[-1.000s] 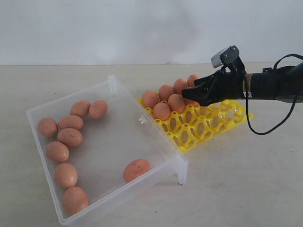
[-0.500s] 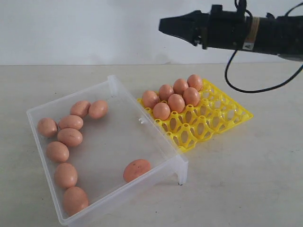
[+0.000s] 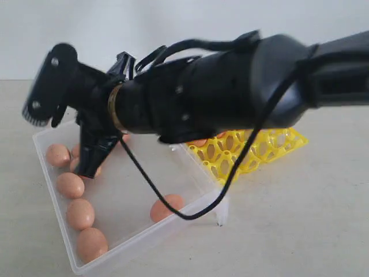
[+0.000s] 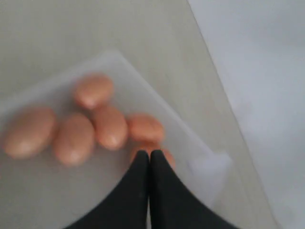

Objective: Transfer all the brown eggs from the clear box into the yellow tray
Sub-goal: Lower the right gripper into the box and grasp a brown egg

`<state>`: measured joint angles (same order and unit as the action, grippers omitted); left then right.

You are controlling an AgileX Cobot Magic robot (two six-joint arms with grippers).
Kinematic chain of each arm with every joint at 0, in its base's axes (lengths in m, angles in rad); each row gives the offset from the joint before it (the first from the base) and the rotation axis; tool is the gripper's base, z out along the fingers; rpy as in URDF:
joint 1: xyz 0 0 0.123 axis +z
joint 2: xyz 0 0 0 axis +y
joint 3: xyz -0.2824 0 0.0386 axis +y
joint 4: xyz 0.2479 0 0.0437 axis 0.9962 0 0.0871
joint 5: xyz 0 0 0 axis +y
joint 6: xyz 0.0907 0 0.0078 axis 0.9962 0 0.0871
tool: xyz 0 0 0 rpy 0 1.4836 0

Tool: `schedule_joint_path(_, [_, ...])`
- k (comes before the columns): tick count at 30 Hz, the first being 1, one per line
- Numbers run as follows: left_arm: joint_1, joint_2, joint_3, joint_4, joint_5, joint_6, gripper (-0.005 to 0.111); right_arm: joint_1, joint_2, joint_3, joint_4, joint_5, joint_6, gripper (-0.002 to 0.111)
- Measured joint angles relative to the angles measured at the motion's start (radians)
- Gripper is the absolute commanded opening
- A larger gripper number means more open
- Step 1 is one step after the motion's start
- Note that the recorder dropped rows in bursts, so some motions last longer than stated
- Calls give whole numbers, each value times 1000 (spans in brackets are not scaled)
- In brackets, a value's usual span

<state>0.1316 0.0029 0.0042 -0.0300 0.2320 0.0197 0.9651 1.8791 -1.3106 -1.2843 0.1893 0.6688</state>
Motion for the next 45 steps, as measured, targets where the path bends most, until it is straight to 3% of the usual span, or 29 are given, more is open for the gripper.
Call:
schedule_joint_path(3, [0, 0, 0, 0, 0, 0, -4, 31, 72, -72, 170, 344, -125, 0])
schedule_joint_path(9, [0, 0, 0, 0, 0, 0, -4, -53, 127, -359, 1303, 691, -783, 0])
schedule_joint_path(11, [0, 0, 0, 0, 0, 0, -4, -79, 155, -453, 1551, 762, -888, 0])
schedule_joint_path(13, [0, 0, 0, 0, 0, 0, -4, -90, 187, -542, 1678, 786, -910, 0])
schedule_joint_path(16, [0, 0, 0, 0, 0, 0, -4, -100, 242, -634, 1734, 816, -903, 9])
schedule_joint_path(21, [0, 0, 0, 0, 0, 0, -4, -103, 367, -702, 1739, 940, -901, 51])
schedule_joint_path(23, [0, 0, 0, 0, 0, 0, -4, -103, 412, -701, 1730, 967, -901, 60])
schedule_joint_path(31, [0, 0, 0, 0, 0, 0, -4, -103, 457, -703, 1685, 883, -793, 60])
schedule_joint_path(45, [0, 0, 0, 0, 0, 0, -4, -103, 522, -711, 1714, 848, -776, 60])
